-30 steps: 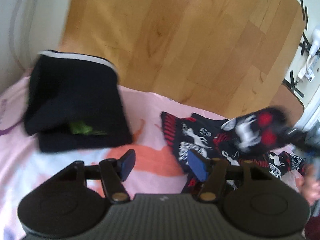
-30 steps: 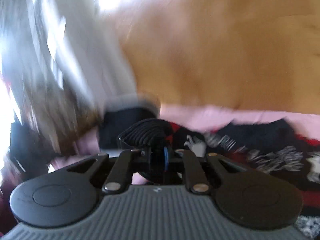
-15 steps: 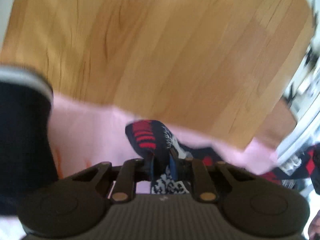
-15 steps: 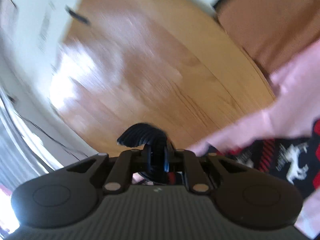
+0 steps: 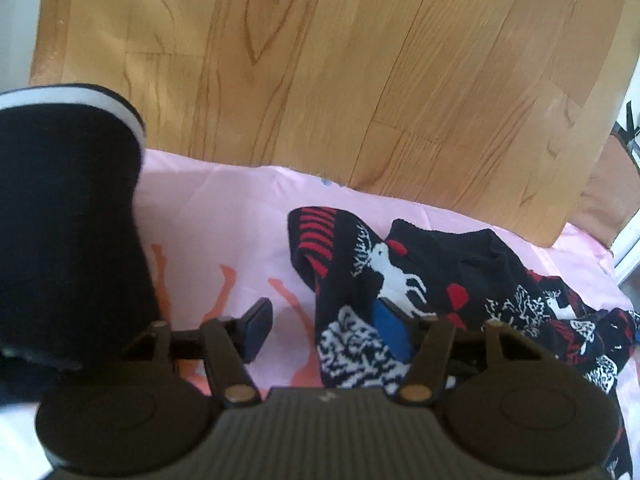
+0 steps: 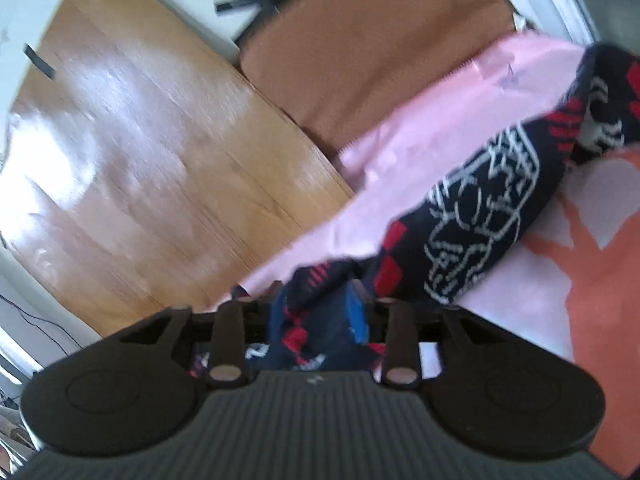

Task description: Fold small clothes

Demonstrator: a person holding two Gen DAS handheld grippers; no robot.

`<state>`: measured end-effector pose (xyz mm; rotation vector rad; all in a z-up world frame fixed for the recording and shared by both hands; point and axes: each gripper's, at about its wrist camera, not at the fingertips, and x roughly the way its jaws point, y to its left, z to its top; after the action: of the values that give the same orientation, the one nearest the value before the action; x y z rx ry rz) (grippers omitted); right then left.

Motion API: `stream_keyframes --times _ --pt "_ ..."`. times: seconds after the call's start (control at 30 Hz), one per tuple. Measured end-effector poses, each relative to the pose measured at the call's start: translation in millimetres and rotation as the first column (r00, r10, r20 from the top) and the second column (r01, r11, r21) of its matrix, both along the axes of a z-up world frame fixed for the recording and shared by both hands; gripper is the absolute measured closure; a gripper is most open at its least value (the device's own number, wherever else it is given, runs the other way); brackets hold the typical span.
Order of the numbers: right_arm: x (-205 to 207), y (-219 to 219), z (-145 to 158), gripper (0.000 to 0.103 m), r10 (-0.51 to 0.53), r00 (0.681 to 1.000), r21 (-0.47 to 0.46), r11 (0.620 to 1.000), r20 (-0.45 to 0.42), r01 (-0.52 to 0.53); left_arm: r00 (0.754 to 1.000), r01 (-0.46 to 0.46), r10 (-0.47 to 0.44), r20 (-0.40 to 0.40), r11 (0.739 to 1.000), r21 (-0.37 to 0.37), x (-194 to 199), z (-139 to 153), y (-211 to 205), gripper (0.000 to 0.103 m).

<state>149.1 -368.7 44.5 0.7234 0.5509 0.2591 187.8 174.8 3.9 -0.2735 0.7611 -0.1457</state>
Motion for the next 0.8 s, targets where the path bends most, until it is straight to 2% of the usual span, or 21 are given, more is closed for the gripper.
stream_keyframes --times 0.07,0.13,0.2,0.27,0.33,0.43,0.47,0.5,0.53,0.57,0.63,0.7,0.73,0.8 --pt "4 15 8 0.056 0.036 0.999 -0.031 0.999 0.009 -0.035 1.000 -0.018 0.019 0.018 1.000 -0.007 -7 9 4 0.046" --pt "10 32 14 0.055 0.106 0.994 -0.017 0.994 0.013 -0.106 0.999 -0.018 0.020 0.045 0.999 -0.040 -17 18 9 0.046" --pt "18 47 15 0.049 0.167 0.986 0.001 0.986 0.004 -0.167 0.997 0.002 0.002 0.071 0.999 -0.046 -29 27 8 0.041" --pt "30 60 13 0.039 0.193 0.980 0.021 0.981 -0.044 -0.192 0.995 0.045 -0.043 0.088 0.999 -0.019 -39 31 0 0.035" --pt "46 65 8 0.039 0.195 0.974 0.074 0.979 -0.113 -0.188 0.992 0.093 -0.094 0.088 0.995 0.022 -45 30 -11 0.022" --pt "70 71 -4 0.039 0.187 0.954 0.187 0.972 -0.234 -0.144 0.988 0.130 -0.142 0.068 0.980 0.151 -50 20 -35 0.023" --pt "76 74 -7 0.038 0.177 0.946 0.203 0.971 -0.271 -0.124 0.988 0.130 -0.143 0.058 0.973 0.190 -49 15 -40 0.025" --pt "82 79 -7 0.038 0.173 0.942 0.207 0.972 -0.287 -0.116 0.989 0.130 -0.142 0.040 0.968 0.216 -48 9 -45 0.032" --pt "87 83 -6 0.038 0.169 0.940 0.199 0.974 -0.296 -0.112 0.990 0.131 -0.138 0.017 0.966 0.222 -44 3 -47 0.048" --pt "92 87 -4 0.038 0.157 0.938 0.188 0.977 -0.309 -0.102 0.991 0.132 -0.132 -0.012 0.969 0.210 -40 -3 -46 0.058" --pt "101 93 -6 0.039 0.125 0.933 0.186 0.980 -0.337 -0.065 0.993 0.109 -0.116 0.018 0.969 0.223 -39 -6 -47 0.075" --pt "109 99 -2 0.065 0.092 0.932 0.148 0.988 -0.351 -0.042 0.995 0.093 -0.100 0.025 0.976 0.198 -40 -8 -39 0.084" --pt "114 103 0 0.097 0.076 0.931 0.094 0.995 -0.358 -0.045 0.995 0.086 -0.092 0.025 0.980 0.177 -42 -7 -35 0.087" --pt "122 110 2 0.098 0.077 0.930 0.038 0.997 -0.359 -0.068 0.997 0.072 -0.076 0.026 0.989 0.132 -44 -7 -26 0.087"
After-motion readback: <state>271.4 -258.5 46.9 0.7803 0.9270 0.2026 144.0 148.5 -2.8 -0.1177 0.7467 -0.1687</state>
